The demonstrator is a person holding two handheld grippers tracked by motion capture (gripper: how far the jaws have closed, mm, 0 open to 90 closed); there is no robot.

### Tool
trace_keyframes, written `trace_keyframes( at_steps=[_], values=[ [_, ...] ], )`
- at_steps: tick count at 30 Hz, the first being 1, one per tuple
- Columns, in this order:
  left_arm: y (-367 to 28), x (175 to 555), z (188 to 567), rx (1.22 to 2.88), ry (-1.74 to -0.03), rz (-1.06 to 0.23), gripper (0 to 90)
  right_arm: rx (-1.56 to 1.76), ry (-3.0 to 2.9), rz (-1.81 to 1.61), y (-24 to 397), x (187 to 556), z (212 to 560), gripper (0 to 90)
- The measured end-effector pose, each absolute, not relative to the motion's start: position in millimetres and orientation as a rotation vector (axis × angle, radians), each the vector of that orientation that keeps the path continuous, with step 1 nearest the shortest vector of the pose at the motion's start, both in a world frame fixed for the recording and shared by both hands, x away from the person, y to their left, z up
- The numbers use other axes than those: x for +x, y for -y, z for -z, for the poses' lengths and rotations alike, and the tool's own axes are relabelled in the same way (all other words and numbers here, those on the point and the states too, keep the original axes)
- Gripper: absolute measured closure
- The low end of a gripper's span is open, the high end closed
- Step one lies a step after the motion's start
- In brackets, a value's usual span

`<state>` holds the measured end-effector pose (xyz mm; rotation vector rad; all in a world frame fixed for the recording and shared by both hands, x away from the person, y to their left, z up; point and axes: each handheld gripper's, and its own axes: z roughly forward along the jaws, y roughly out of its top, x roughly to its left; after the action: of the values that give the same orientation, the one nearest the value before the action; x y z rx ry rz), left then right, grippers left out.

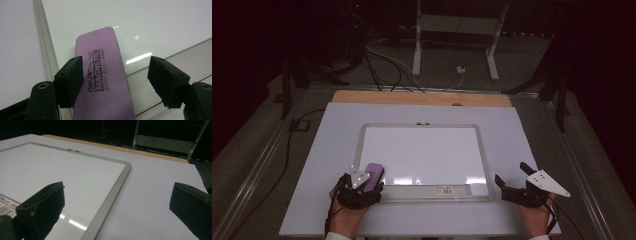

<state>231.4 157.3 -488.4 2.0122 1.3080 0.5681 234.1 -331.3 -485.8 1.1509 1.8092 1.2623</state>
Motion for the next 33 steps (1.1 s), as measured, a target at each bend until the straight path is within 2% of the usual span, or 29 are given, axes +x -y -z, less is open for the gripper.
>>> trace_keyframes(
  at_steps=[10, 21, 33],
  values=[
    [-166.3, 231.5, 489.2, 2.006, -1.345, -0.545, 32.4, 1.151, -1.809, -1.263, 331.2, 234.2, 486.0, 0.3],
    [-179.5, 228.5, 491.1, 1.981, -1.398, -0.522, 41.7, 1.154, -1.811, -1.260, 330.7, 234.5, 486.3, 0.3],
    [-181.4, 224.3, 491.1, 1.967, -1.421, -0.512, 45.7, 1.151, -1.809, -1.261, 331.5, 234.3, 485.9, 0.3]
  ],
)
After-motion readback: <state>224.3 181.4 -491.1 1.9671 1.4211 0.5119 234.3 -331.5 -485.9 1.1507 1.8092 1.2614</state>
